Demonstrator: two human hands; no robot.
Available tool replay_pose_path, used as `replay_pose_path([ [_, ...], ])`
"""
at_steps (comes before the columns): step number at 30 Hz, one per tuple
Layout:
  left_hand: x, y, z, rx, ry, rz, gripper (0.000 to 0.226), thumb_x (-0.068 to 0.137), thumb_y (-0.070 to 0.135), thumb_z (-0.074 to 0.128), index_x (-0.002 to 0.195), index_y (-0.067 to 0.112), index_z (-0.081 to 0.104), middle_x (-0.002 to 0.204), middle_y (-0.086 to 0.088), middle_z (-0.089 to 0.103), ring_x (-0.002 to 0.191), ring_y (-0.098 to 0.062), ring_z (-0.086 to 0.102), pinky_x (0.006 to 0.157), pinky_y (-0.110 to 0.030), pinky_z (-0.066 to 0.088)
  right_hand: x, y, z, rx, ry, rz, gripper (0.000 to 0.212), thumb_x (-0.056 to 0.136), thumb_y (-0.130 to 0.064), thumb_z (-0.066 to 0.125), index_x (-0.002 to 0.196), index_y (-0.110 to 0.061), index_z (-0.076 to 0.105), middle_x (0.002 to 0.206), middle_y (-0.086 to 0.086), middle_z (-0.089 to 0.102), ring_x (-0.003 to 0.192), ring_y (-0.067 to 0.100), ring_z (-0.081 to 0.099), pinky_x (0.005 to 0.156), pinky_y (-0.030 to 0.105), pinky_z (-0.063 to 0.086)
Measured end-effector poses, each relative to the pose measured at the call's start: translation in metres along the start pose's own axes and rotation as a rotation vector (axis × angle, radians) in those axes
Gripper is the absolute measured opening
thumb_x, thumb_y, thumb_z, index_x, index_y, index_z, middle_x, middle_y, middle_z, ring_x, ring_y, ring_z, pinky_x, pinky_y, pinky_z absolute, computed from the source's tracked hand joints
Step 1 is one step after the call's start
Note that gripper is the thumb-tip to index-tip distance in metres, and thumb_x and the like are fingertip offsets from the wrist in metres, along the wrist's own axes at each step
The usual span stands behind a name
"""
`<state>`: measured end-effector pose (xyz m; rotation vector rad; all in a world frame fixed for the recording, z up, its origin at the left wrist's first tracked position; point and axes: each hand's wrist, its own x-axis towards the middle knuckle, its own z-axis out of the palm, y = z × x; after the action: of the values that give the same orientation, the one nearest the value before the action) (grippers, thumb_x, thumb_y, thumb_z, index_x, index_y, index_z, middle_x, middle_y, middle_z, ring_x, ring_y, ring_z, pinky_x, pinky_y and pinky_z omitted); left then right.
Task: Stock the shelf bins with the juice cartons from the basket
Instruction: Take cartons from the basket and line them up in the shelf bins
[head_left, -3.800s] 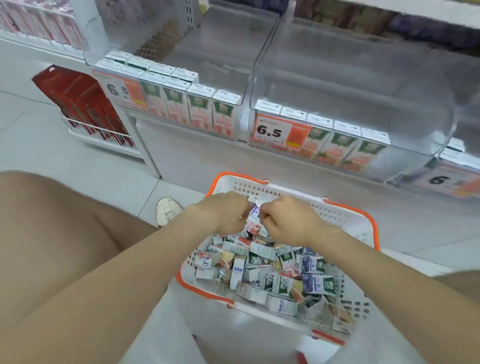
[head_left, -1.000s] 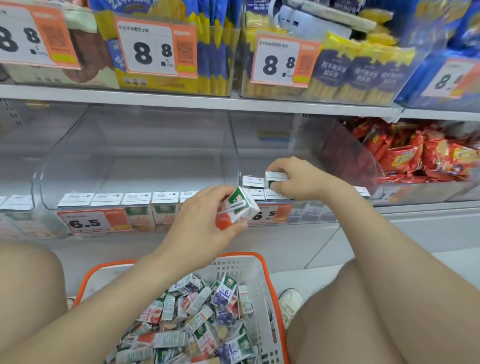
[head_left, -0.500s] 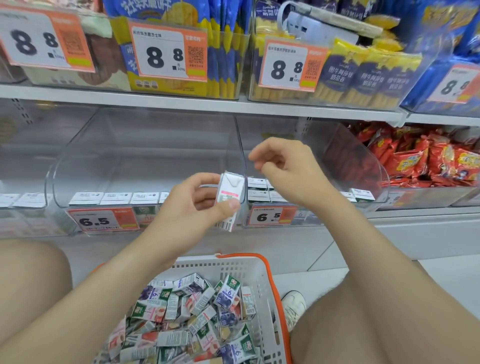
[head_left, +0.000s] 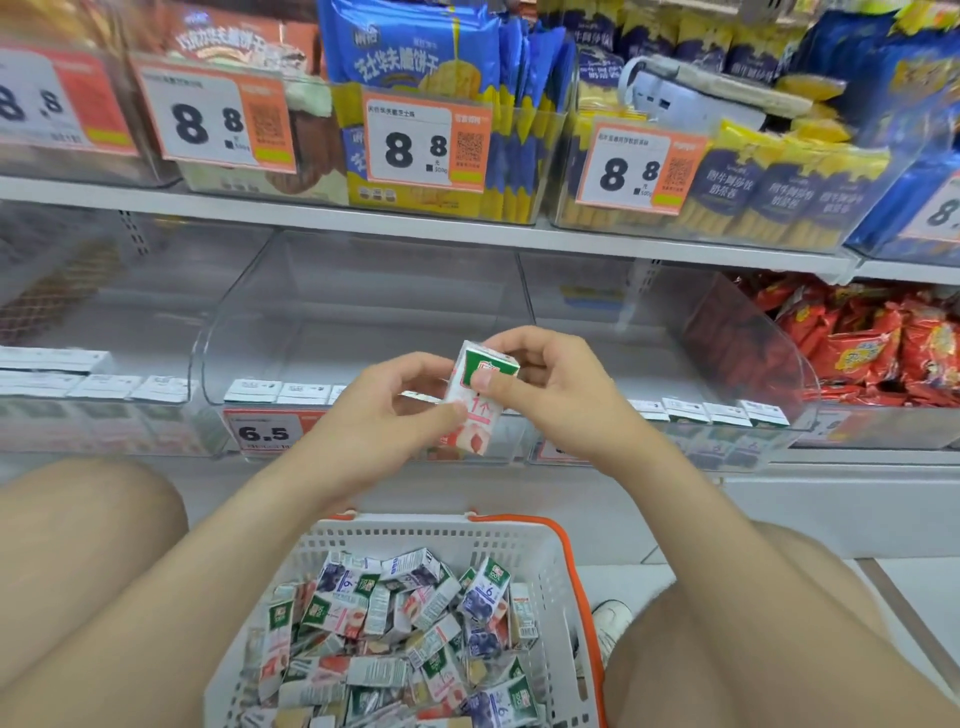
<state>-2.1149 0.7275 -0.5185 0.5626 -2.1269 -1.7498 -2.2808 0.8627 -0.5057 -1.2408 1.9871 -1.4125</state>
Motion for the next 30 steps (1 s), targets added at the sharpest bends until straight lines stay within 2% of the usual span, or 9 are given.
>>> replay_pose_path([
  [2,-0.001,-0.001,-0.012,0.05,0.002,0.026,0.029,0.098,0.011,0.074,0.125,0.023,0.073,0.116,-0.007,0.075,0.101,-0.03,0.077,0.089,-0.055,0.063,0.003,-0.003,0.012,0.002,0.023,-0.031,0.021,0.098,-0.018,0.075,0.118,-0.018,0.071,0.107,0.0,0.079,0.097,0.025,0.076,0.093,0.052,0.06],
  [3,-0.002,-0.001,-0.02,0.069,0.004,0.041,0.03,0.098,0.012,0.074,0.125,0.023,0.073,0.116,-0.007,0.075,0.103,-0.031,0.076,0.093,-0.057,0.061,0.005,-0.005,0.019,-0.004,0.027,-0.061,0.022,0.099,-0.021,0.072,0.121,-0.02,0.07,0.108,-0.001,0.078,0.097,0.024,0.075,0.092,0.052,0.06],
  [9,-0.023,0.012,-0.078,0.196,0.029,0.117,0.027,0.098,0.013,0.075,0.122,0.025,0.074,0.113,0.005,0.079,0.105,-0.018,0.074,0.092,-0.045,0.062,0.008,-0.028,0.075,-0.172,0.072,-0.301,0.029,0.099,-0.025,0.071,0.128,-0.025,0.063,0.103,-0.011,0.073,0.092,0.014,0.07,0.078,0.033,0.056],
  [13,-0.036,0.007,-0.129,0.425,0.29,0.108,0.032,0.086,0.028,0.072,0.117,0.034,0.072,0.113,0.016,0.075,0.108,-0.003,0.069,0.095,-0.039,0.058,0.017,-0.051,0.125,-0.181,0.182,-0.437,0.032,0.097,-0.02,0.074,0.125,-0.019,0.059,0.11,-0.014,0.068,0.101,0.01,0.066,0.086,0.026,0.053],
  [17,-0.05,-0.011,-0.177,0.783,0.494,-0.085,0.043,0.089,0.023,0.059,0.132,0.02,0.064,0.128,-0.006,0.064,0.118,-0.029,0.062,0.101,-0.042,0.05,0.034,-0.075,0.178,-0.247,0.197,-0.581,0.04,0.094,-0.008,0.074,0.131,-0.01,0.058,0.123,-0.001,0.064,0.113,0.014,0.062,0.097,0.025,0.049],
  [22,-0.07,-0.043,-0.211,1.041,0.307,-0.52,0.057,0.098,0.041,0.057,0.146,0.015,0.041,0.142,-0.017,0.037,0.127,-0.044,0.052,0.103,-0.051,0.049,0.079,-0.103,0.248,-0.426,0.079,-0.642,0.041,0.093,-0.005,0.071,0.132,-0.009,0.058,0.122,0.009,0.06,0.11,0.03,0.059,0.092,0.038,0.048],
  [25,-0.08,-0.055,-0.216,1.156,0.233,-0.517,0.055,0.1,0.041,0.055,0.146,0.02,0.033,0.144,-0.011,0.031,0.13,-0.041,0.049,0.097,-0.049,0.049,0.113,-0.108,0.276,-0.605,0.046,-0.602,0.037,0.093,-0.004,0.069,0.128,-0.008,0.057,0.115,0.013,0.057,0.101,0.036,0.055,0.087,0.046,0.047],
  [28,-0.086,-0.059,-0.212,1.174,0.218,-0.503,0.057,0.102,0.038,0.054,0.148,0.02,0.026,0.149,-0.008,0.026,0.134,-0.039,0.047,0.089,-0.046,0.044,0.139,-0.109,0.297,-0.937,-0.057,-0.543,0.031,0.095,-0.002,0.066,0.123,-0.007,0.054,0.117,0.014,0.054,0.103,0.036,0.053,0.084,0.039,0.043],
  [30,-0.088,-0.062,-0.209,1.16,0.225,-0.498,0.058,0.102,0.035,0.055,0.147,0.018,0.024,0.158,-0.008,0.02,0.137,-0.039,0.044,0.092,-0.047,0.044,0.149,-0.112,0.307,-0.944,-0.149,-0.408,0.021,0.097,-0.007,0.067,0.11,-0.008,0.051,0.112,0.015,0.054,0.101,0.039,0.054,0.077,0.039,0.04],
])
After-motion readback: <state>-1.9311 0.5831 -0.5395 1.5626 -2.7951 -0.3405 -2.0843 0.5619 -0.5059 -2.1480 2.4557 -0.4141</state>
